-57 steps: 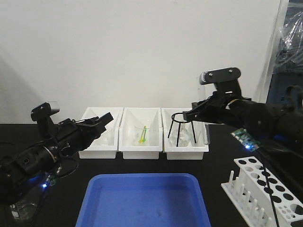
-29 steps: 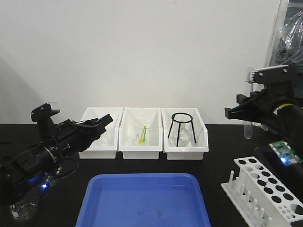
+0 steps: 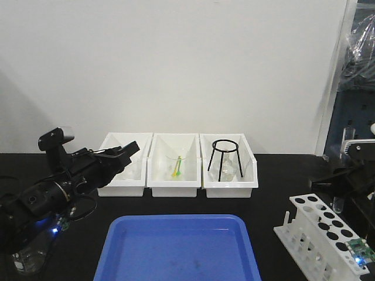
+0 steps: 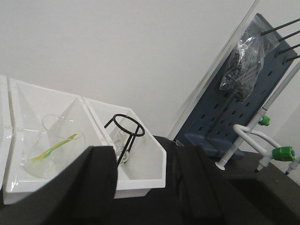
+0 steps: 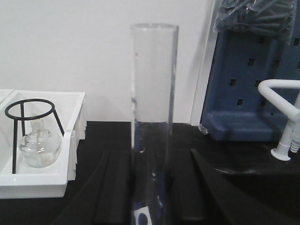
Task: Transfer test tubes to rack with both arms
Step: 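Lower the test tube into a rack hole with the right gripper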
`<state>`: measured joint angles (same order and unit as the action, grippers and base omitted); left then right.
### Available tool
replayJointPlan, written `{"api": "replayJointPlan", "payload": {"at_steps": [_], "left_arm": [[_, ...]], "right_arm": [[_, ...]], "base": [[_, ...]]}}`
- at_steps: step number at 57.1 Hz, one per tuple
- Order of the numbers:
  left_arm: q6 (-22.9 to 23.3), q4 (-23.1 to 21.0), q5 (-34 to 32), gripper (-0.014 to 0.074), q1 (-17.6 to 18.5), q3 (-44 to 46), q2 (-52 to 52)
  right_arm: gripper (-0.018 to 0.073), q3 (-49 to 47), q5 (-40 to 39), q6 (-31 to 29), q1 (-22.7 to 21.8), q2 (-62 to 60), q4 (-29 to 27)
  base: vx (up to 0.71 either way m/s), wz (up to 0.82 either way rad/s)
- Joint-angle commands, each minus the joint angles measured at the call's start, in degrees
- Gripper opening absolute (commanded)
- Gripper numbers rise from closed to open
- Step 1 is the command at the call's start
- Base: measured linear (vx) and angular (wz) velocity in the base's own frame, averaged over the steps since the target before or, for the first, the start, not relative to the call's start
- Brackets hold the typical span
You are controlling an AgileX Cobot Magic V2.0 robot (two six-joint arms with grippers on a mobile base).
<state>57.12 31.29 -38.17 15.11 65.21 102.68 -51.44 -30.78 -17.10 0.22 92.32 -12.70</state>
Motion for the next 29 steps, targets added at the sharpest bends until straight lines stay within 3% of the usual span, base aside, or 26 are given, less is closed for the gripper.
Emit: {"api": "replayJointPlan", "payload": {"at_steps": [1,13,23,29], "left_arm": [[-0.16,-1.39,-4.05,0.0435,-0.07,1.77,-2.72],[-0.16,-0.95,-4.05,0.0435,-0.07,1.77,-2.72],[-0.16,-0.95,-4.05,0.0435,-0.07,1.77,-2.72],[-0.16,-0.95,-4.05,0.0435,-0.07,1.77,-2.72]], "right_arm": [[-0.0007,-0.21,-6.07,0.12,-0.35,-2.68,0.71],[-0.0007,2.01,-14.12,5.9,-0.35,-0.37,5.44],[-0.0007,2.01,-14.64,11.93,-0.3,1.93,8.79],[-0.0007,2.01,-14.54,12.02,-0.24,2.76,10.85]], "base": [[0.0,0.0],[0.0,0.0],[0.0,0.0],[0.0,0.0]]}}
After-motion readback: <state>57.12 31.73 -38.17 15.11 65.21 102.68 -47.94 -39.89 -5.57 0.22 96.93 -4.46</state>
